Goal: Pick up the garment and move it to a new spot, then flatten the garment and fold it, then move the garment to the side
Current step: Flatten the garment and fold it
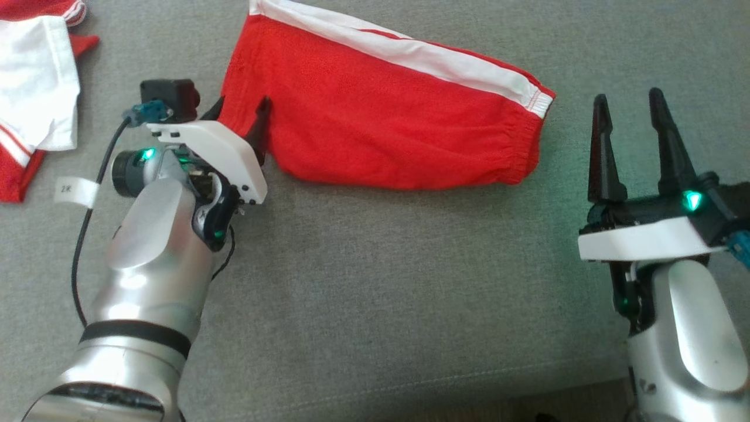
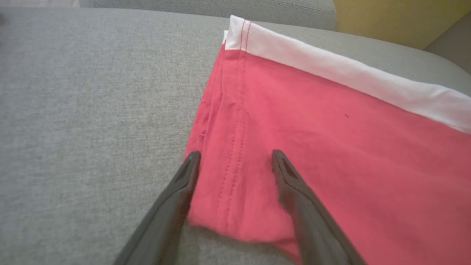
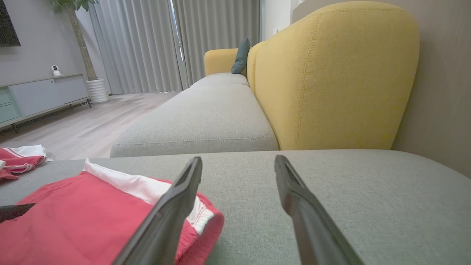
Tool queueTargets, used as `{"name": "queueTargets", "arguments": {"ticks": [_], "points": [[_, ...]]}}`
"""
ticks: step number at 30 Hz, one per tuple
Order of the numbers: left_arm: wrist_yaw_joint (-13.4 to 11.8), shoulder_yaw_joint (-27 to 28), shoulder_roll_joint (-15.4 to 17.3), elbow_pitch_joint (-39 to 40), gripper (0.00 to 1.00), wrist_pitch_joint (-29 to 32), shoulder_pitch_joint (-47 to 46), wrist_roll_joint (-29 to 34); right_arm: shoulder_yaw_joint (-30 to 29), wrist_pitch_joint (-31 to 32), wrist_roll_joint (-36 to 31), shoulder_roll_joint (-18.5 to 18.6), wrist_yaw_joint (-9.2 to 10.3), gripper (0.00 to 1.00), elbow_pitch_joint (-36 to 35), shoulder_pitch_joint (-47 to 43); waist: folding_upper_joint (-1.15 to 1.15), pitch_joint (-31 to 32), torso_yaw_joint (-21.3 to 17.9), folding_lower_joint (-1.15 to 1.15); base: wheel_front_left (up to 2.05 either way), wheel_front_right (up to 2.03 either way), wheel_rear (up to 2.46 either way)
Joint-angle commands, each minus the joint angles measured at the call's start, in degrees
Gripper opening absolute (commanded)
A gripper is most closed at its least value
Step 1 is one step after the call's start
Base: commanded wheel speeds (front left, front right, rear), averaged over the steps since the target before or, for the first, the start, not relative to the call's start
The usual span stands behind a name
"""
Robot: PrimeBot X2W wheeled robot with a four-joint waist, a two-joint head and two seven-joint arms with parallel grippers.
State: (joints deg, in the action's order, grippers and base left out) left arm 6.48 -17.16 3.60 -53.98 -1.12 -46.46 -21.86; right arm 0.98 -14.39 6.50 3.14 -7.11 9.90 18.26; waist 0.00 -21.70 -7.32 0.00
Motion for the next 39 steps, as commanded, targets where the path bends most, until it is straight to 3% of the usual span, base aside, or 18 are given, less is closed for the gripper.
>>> {"name": "queueTargets", "arguments": {"ticks": [1, 14, 19, 20, 21, 23, 24, 32, 39], "points": [[-0.61, 1.60, 1.79, 0.79, 1.00, 0.36, -0.80, -0.30, 1.05, -0.47, 0.08, -0.26, -0.37, 1.00, -2.11, -0.79, 0.00, -0.03, -0.18, 0.00, 0.00, 0.00, 0.00], [-4.42, 0.61, 3.30, -0.10, 1.00, -0.28, 0.62, 0.83, 2.50, -0.49, 0.17, -0.26, -0.37, 1.00, -3.26, -2.03, 0.00, 1.56, -1.22, 0.00, 0.00, 0.00, 0.00], [-4.01, 0.12, 3.31, -1.07, 1.00, 0.88, 0.62, 0.45, 3.23, -0.50, 0.43, -0.26, -0.37, 1.00, -3.12, -2.06, 0.00, 1.41, -1.64, 0.00, 0.00, 0.00, 0.00], [-3.87, 0.06, 3.35, -1.18, 0.93, 1.01, 0.60, 0.35, 3.27, -0.51, 0.44, -0.26, -0.37, 1.00, -3.14, -2.07, 0.00, 1.38, -1.74, 0.00, 0.00, 0.00, 0.00], [-3.70, -0.01, 3.40, -1.26, 0.60, 1.07, 0.57, 0.26, 3.27, -0.51, 0.43, -0.26, -0.37, 1.00, -3.17, -2.08, 0.00, 1.37, -1.82, 0.00, 0.00, 0.00, 0.00], [-3.23, -0.14, 3.36, -1.31, 0.16, 1.01, 0.55, -0.04, 3.17, -0.51, 0.35, -0.26, -0.37, 1.00, -3.22, -2.08, 0.00, 1.40, -1.90, 0.00, 0.00, 0.00, 0.00], [-2.94, -0.13, 3.28, -1.24, 0.00, 0.81, 0.59, -0.30, 3.11, -0.52, 0.32, -0.26, -0.37, 1.00, -3.23, -2.10, 0.00, 1.46, -1.91, 0.00, 0.00, 0.00, 0.00], [-1.77, -0.31, 2.65, 0.28, 0.00, -1.93, 2.36, -1.76, 2.89, -0.54, 0.09, -0.26, -0.37, 1.00, -2.86, -2.89, 0.00, 3.17, -1.14, 0.00, 0.00, 0.00, 0.00], [-1.26, -0.07, 2.02, 6.28, 0.00, -4.43, 7.42, -3.73, 1.54, -0.12, -0.61, -0.26, -0.37, 1.00, -2.74, -4.00, 0.00, 5.08, 0.80, 0.00, 0.00, 0.00, 0.00]]}}
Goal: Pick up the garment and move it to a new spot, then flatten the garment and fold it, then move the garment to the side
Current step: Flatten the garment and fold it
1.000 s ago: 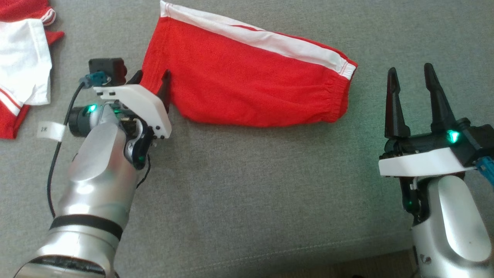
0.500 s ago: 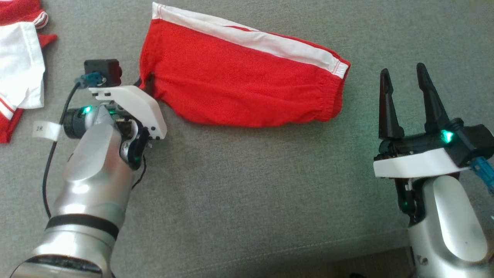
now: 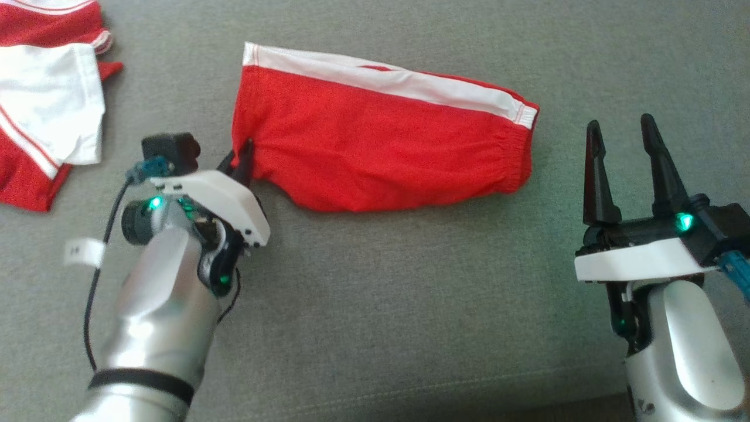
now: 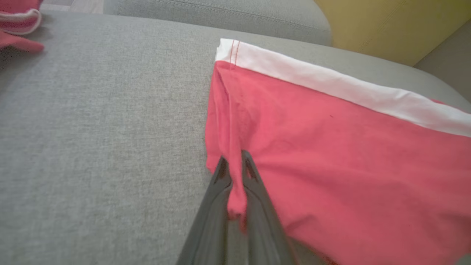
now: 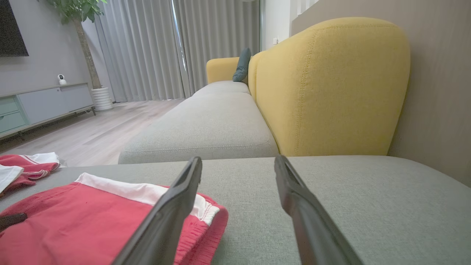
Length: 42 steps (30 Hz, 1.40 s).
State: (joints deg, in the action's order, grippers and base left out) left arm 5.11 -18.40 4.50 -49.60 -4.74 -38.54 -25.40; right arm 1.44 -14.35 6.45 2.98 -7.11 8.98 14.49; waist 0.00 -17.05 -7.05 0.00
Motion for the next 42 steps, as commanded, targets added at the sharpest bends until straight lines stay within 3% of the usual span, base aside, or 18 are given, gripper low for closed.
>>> {"name": "queueTargets", "arguments": {"ticks": [1, 8, 13, 18, 22, 24, 25, 26, 27, 35, 42], "points": [[0.03, 1.29, 1.01, 3.26, 0.00, -0.99, 0.61, -0.58, 0.84, 0.15, -0.79, -0.10, -0.37, 1.00, -1.78, -0.46, 0.00, 0.70, 0.86, 0.00, 0.00, 0.00, 0.00], [-2.95, 2.22, 0.52, 13.76, 0.00, -1.59, 8.49, -2.29, 0.11, 3.13, -1.76, -0.11, -0.37, 1.00, -1.63, -1.31, 0.00, 1.60, 2.43, 0.00, 0.00, 0.00, 0.00], [-7.51, 2.98, -0.10, 24.49, 0.00, -0.25, 17.00, -4.01, -0.19, 5.63, -2.10, -0.11, -0.37, 1.00, -1.77, -1.53, 0.00, 1.94, 3.33, 0.00, 0.00, 0.00, 0.00], [-10.77, 3.13, -0.68, 30.28, 0.00, 0.89, 22.96, -5.76, 0.09, 6.53, -2.10, -0.11, -0.37, 1.00, -1.59, -1.45, 0.00, 2.19, 3.44, 0.00, 0.00, 0.00, 0.00], [-11.99, 2.35, -0.94, 32.93, 0.00, 1.21, 25.79, -6.47, 0.12, 7.00, -2.37, -0.11, -0.37, 1.00, -1.25, -1.49, 0.00, 2.54, 3.60, 0.00, 0.00, 0.00, 0.00], [-12.51, 2.33, -0.99, 34.01, 0.36, 0.33, 26.43, -6.34, 0.05, 7.08, -2.48, -0.11, -0.37, 1.00, -1.09, -1.46, 0.00, 2.82, 3.71, 0.00, 0.00, 0.00, 0.00], [-12.67, 2.30, -0.92, 34.54, 0.45, -0.38, 26.62, -6.01, 0.05, 7.13, -2.53, -0.11, -0.37, 1.00, -1.02, -1.45, 0.00, 2.93, 3.74, 0.00, 0.00, 0.00, 0.00], [-12.78, 2.27, -0.78, 35.14, 0.69, -1.23, 26.73, -5.58, 0.08, 7.19, -2.56, -0.11, -0.37, 1.00, -0.96, -1.43, 0.00, 3.02, 3.77, 0.00, 0.00, 0.00, 0.00], [-12.89, 2.25, -0.61, 35.74, 1.00, -2.14, 26.83, -5.10, 0.14, 7.26, -2.56, -0.11, -0.37, 1.00, -0.90, -1.43, 0.00, 3.15, 3.82, 0.00, 0.00, 0.00, 0.00], [-15.08, 1.74, 2.93, 40.69, 1.00, -8.90, 27.16, 2.74, -0.13, 9.51, -4.56, -0.11, -0.37, 1.00, 0.49, -0.77, 0.00, 4.52, 4.82, 0.00, 0.00, 0.00, 0.00], [-16.58, 2.26, 3.11, 44.41, 1.00, -9.96, 29.03, 5.25, -1.08, 15.16, -6.79, -0.05, -0.37, 1.00, 5.65, 1.75, 0.00, 5.76, 7.39, 0.00, 0.00, 0.00, 0.00]]}}
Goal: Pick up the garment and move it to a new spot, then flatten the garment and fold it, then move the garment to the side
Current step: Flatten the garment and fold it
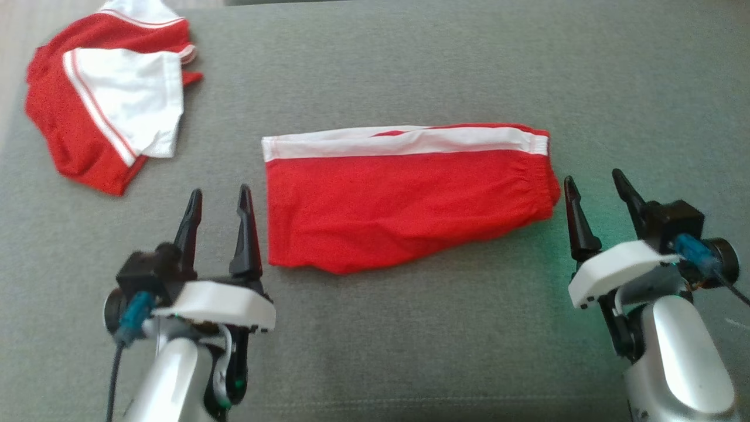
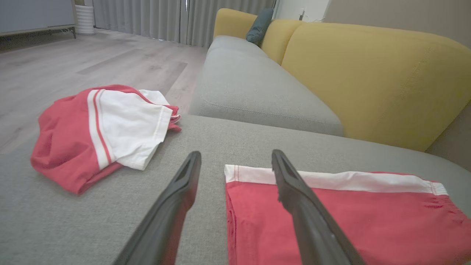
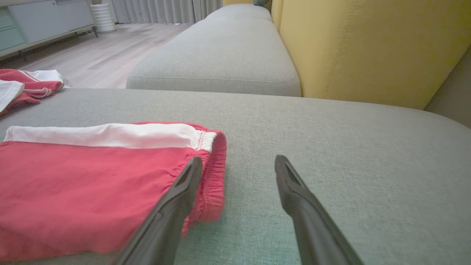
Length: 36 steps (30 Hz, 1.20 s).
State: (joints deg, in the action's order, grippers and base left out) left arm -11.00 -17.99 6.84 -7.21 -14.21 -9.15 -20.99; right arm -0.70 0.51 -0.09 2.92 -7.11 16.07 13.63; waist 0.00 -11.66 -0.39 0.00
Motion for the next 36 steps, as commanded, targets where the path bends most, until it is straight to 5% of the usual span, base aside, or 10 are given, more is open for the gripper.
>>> {"name": "queueTargets", "arguments": {"ticks": [1, 15, 24, 26, 28, 31, 33, 36], "points": [[-0.70, 1.85, 0.89, 2.25, 1.00, -0.55, -0.01, 1.34, 1.05, 0.94, -0.09, 0.05, -0.37, 1.00, -0.50, 3.15, 0.00, 0.48, 1.12, 0.00, 0.00, 0.00, 0.00], [-1.08, 2.66, -0.97, 4.11, 1.00, -0.77, 2.26, 2.30, 3.33, 12.78, 4.85, 4.40, -0.37, 1.00, 12.48, 10.88, 0.00, -0.69, 5.30, 0.00, 0.00, 0.00, 0.00], [-0.37, 3.74, -2.19, 4.02, 1.00, -0.78, 1.99, 2.99, 7.67, 21.92, 16.39, 6.28, -0.37, 1.00, 17.63, 14.52, 0.00, -1.51, 5.94, 0.00, 0.00, 0.00, 0.00], [-0.18, 3.92, -2.41, 3.98, 1.00, -0.78, 1.90, 3.13, 8.84, 24.16, 19.10, 6.40, -0.37, 0.85, 18.32, 15.36, 0.00, -1.71, 5.87, 0.00, 0.00, 0.00, 0.00], [0.01, 4.09, -2.60, 3.94, 1.00, -0.78, 1.76, 3.27, 10.06, 25.86, 20.79, 6.92, -0.37, 0.49, 18.85, 16.24, 0.00, -1.89, 5.79, 0.00, 0.00, 0.00, 0.00], [0.33, 4.29, -2.85, 3.86, 1.00, -0.78, 1.54, 3.52, 11.49, 27.26, 22.45, 7.63, -0.37, 0.31, 19.71, 17.50, 0.00, -2.09, 5.70, 0.00, 0.00, 0.00, 0.00], [0.51, 4.43, -2.99, 3.78, 1.00, -0.78, 1.44, 3.69, 12.22, 27.51, 23.25, 7.96, -0.37, 0.00, 20.22, 18.27, 0.00, -2.21, 5.57, 0.00, 0.00, 0.00, 0.00], [0.72, 4.72, -3.15, 3.71, 1.00, -0.78, 1.43, 3.98, 13.22, 27.75, 24.66, 8.68, -0.37, 0.00, 20.49, 19.34, 0.00, -2.13, 5.07, 0.00, 0.00, 0.00, 0.00]]}}
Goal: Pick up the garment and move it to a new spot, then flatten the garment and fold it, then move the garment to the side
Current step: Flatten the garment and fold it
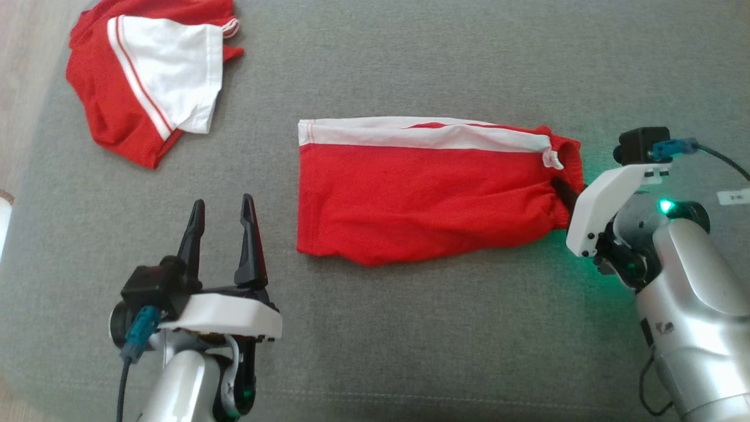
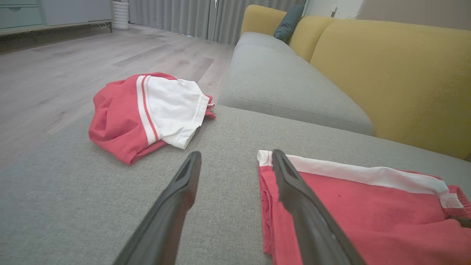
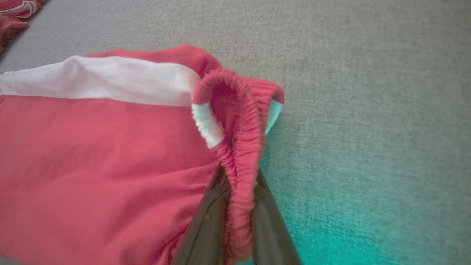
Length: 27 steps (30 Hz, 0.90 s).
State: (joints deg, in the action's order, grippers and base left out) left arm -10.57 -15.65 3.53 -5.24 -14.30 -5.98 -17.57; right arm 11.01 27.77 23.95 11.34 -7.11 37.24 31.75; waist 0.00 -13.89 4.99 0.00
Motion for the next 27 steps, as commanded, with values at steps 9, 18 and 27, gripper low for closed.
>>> {"name": "queueTargets", "arguments": {"ticks": [9, 18, 27], "points": [[1.10, 3.00, -0.06, 2.38, 1.00, -0.70, -1.61, 1.66, 3.40, 1.76, 3.16, 7.94, -0.37, 0.00, -3.76, 2.74, 0.00, 0.76, -4.38, 0.00, 0.00, 0.00, 0.00], [1.70, 2.76, -0.14, 2.03, 1.00, -0.70, -1.53, 2.35, 1.56, 3.06, 3.69, 12.74, -0.37, 0.00, -7.04, 1.74, 0.00, 1.28, -8.00, 0.00, 0.00, 0.00, 0.00], [2.25, 2.46, -0.14, 0.78, 1.00, -0.70, -0.76, 2.53, 6.21, 4.30, 9.54, 8.23, -0.37, 0.00, -13.38, -1.32, 0.00, 3.36, -9.18, 0.00, 0.00, 0.00, 0.00]]}}
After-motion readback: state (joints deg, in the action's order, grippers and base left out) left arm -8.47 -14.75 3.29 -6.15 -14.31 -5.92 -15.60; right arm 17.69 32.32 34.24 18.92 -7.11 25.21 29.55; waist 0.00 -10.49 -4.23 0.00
